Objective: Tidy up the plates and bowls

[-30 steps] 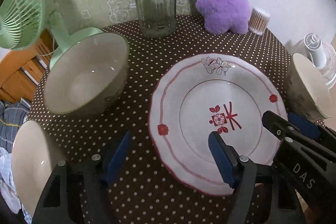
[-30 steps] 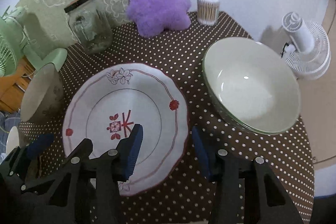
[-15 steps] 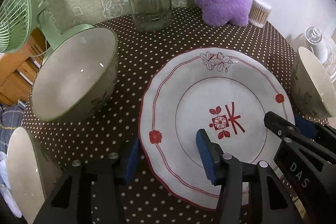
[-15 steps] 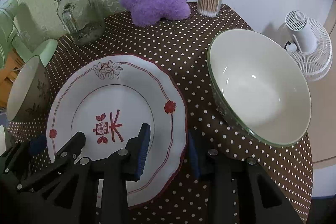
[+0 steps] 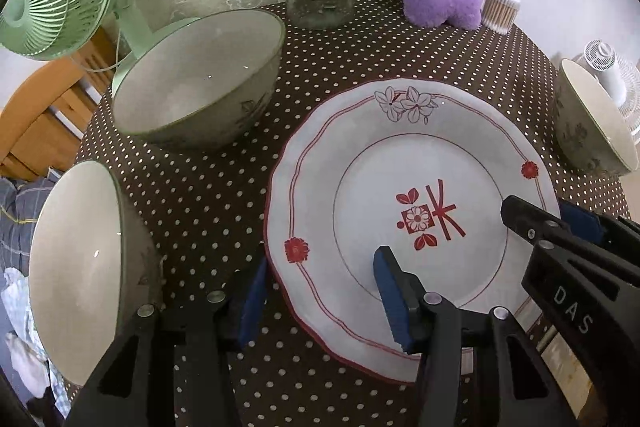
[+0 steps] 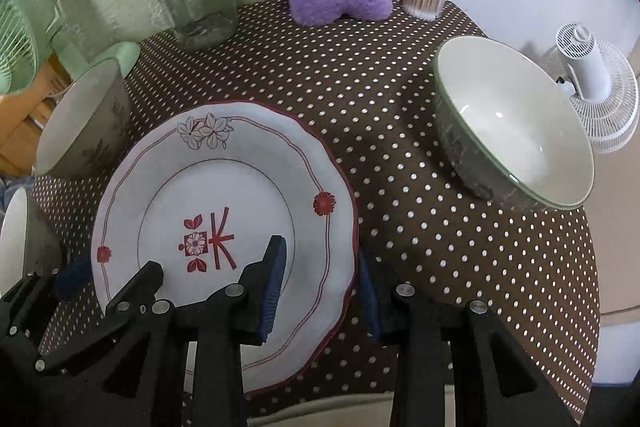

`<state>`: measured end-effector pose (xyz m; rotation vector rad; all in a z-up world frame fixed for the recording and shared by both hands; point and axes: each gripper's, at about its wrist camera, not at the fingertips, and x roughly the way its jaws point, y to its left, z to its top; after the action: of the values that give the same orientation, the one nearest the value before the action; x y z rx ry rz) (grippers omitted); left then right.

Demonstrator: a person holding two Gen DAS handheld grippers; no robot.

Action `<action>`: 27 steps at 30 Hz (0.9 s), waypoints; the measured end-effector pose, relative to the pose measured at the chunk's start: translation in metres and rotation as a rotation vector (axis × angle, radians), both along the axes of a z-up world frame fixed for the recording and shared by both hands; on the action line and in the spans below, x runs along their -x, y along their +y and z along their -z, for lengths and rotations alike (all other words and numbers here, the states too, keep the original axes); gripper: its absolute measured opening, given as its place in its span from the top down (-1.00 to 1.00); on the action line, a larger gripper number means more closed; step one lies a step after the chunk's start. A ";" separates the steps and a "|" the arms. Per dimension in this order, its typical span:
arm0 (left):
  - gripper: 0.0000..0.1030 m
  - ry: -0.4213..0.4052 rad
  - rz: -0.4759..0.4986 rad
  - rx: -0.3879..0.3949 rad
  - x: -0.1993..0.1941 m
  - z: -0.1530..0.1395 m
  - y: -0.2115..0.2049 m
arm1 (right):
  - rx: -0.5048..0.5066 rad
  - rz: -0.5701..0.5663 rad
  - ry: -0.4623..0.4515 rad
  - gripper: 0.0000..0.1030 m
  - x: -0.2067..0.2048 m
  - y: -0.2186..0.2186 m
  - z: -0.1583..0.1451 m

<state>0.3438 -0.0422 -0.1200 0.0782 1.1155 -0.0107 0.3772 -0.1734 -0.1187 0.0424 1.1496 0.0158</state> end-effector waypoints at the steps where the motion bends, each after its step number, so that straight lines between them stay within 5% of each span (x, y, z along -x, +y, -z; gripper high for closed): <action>1: -0.03 -0.004 -0.002 0.002 -0.001 -0.001 0.000 | 0.001 0.002 0.001 0.26 -0.001 0.000 0.000; 19: -0.05 -0.029 -0.022 0.025 -0.030 0.006 0.004 | 0.016 -0.005 -0.005 0.21 -0.032 0.006 0.009; 27: -0.05 -0.050 -0.005 0.045 -0.025 -0.012 0.010 | 0.033 -0.007 -0.043 0.21 -0.017 0.010 -0.013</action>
<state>0.3687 -0.0324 -0.1078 0.0346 1.0648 -0.0292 0.3941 -0.1637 -0.1061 0.0088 1.1072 0.0039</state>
